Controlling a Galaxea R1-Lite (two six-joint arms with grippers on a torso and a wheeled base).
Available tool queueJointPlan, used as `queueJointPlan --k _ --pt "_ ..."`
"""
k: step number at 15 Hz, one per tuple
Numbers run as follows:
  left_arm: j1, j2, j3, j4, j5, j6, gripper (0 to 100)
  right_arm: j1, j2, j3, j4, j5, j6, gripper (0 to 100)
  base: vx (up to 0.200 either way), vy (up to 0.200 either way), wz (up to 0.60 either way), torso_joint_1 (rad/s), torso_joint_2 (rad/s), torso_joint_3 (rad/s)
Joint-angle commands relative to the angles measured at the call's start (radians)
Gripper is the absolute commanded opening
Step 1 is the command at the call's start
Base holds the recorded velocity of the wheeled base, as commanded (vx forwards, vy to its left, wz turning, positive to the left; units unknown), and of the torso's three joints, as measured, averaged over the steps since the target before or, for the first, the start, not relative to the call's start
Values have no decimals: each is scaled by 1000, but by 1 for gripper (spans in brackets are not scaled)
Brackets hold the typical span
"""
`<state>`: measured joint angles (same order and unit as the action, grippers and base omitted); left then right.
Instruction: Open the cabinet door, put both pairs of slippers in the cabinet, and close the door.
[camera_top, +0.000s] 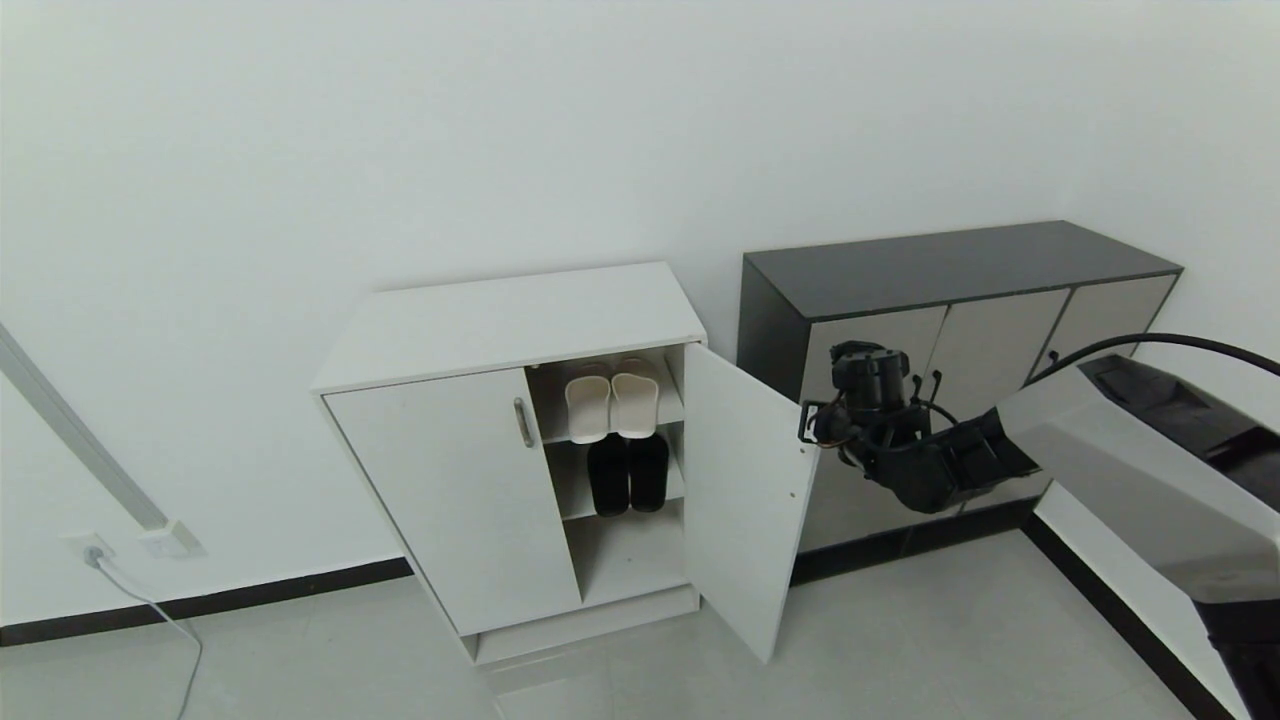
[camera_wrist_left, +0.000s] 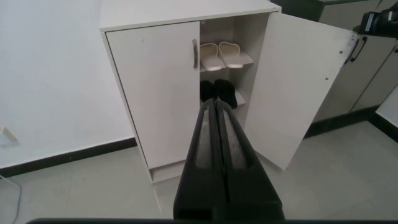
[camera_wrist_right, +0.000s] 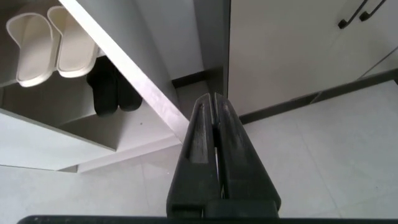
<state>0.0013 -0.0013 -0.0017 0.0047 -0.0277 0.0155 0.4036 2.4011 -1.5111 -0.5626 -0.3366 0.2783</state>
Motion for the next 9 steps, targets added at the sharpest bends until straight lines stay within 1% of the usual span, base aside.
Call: queueJointPlan --k 1,2,7,9 --pt "0 1 0 0 0 0 0 18 -20 20 0 -1 -1 0 0 0 0 0 0 0" --pt "0 1 0 0 0 0 0 27 -34 38 0 1 -1 0 0 0 0 0 0 0" --pt "0 1 0 0 0 0 0 165 -135 167 -8 -5 7 0 0 0 0 0 0 0" --pt "0 1 0 0 0 0 0 201 -168 207 -22 -4 7 0 0 0 0 0 0 0"
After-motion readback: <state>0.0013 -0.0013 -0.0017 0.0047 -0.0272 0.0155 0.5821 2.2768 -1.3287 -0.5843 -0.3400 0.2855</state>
